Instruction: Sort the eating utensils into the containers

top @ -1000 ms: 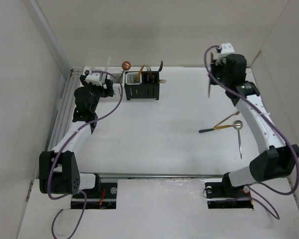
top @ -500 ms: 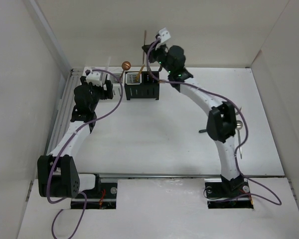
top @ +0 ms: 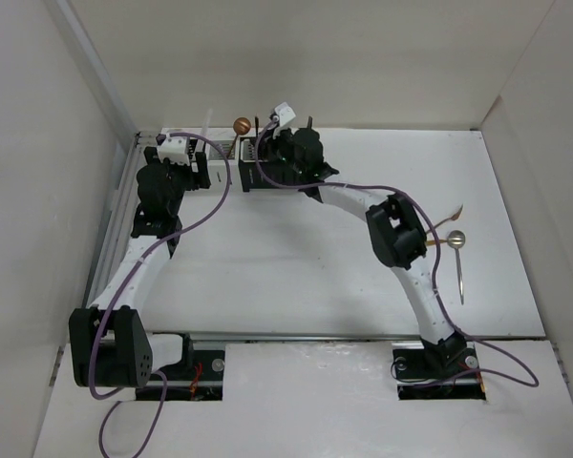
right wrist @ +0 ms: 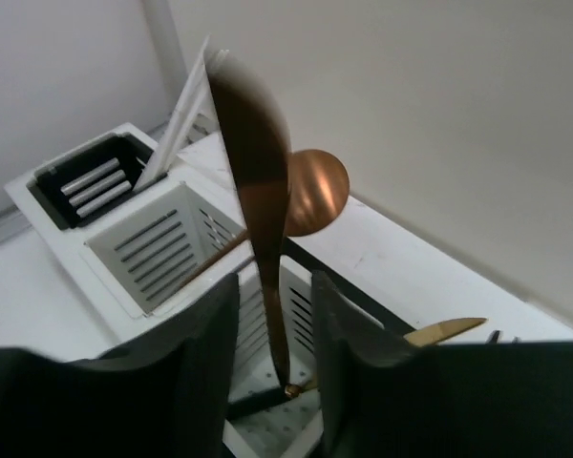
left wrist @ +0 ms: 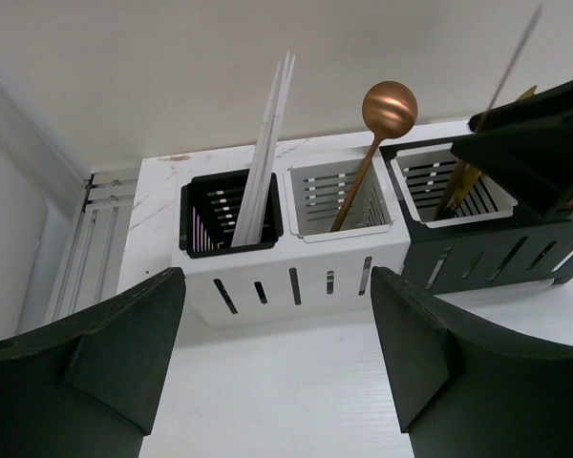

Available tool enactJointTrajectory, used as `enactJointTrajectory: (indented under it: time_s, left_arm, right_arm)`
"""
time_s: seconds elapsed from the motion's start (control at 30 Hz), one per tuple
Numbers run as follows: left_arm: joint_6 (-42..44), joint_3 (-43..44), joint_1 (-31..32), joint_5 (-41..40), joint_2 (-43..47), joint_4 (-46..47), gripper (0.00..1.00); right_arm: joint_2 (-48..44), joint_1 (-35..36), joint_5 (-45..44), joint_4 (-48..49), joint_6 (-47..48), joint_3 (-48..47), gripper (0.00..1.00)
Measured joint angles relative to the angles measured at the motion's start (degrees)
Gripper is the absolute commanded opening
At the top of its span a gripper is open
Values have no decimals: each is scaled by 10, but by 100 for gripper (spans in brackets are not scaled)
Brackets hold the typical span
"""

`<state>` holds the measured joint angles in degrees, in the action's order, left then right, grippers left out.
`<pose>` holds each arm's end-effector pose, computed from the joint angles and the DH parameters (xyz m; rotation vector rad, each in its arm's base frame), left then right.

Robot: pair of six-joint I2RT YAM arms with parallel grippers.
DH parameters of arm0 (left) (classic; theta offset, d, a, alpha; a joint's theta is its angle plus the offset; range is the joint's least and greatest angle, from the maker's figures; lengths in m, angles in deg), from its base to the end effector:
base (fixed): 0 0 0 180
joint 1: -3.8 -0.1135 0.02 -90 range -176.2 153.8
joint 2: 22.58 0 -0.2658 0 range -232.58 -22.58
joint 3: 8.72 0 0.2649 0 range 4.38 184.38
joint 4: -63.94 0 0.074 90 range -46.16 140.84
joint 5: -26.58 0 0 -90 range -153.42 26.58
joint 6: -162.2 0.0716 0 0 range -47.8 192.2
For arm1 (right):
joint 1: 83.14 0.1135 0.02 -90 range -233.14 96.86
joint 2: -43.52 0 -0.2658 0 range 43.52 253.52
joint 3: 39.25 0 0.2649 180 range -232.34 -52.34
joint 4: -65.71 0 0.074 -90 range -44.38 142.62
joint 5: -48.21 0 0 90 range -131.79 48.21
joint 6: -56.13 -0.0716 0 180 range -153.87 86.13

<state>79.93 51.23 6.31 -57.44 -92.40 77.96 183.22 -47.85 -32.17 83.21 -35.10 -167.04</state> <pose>0.3335 -0.0221 0.3281 0.2172 1.4829 -0.0048 0.5039 0.3713 0.2448 -0.5727 1.3943 0.6385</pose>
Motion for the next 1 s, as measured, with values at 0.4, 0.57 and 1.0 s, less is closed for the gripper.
enactJointTrajectory:
  time_s: [0.4, 0.57, 1.0]
  left_arm:
    - [0, 0, 0, -3, 0, 0, 76]
    - [0, -4, 0, -3, 0, 4, 76]
    - [-10, -39, 0, -19, -9, 50, 76]
  right_arm:
    - [-169, -4, -26, -49, -2, 114, 87]
    - [-365, -51, -55, -265, -5, 128, 89]
    - [-458, -463, -195, -789, -19, 444, 78]
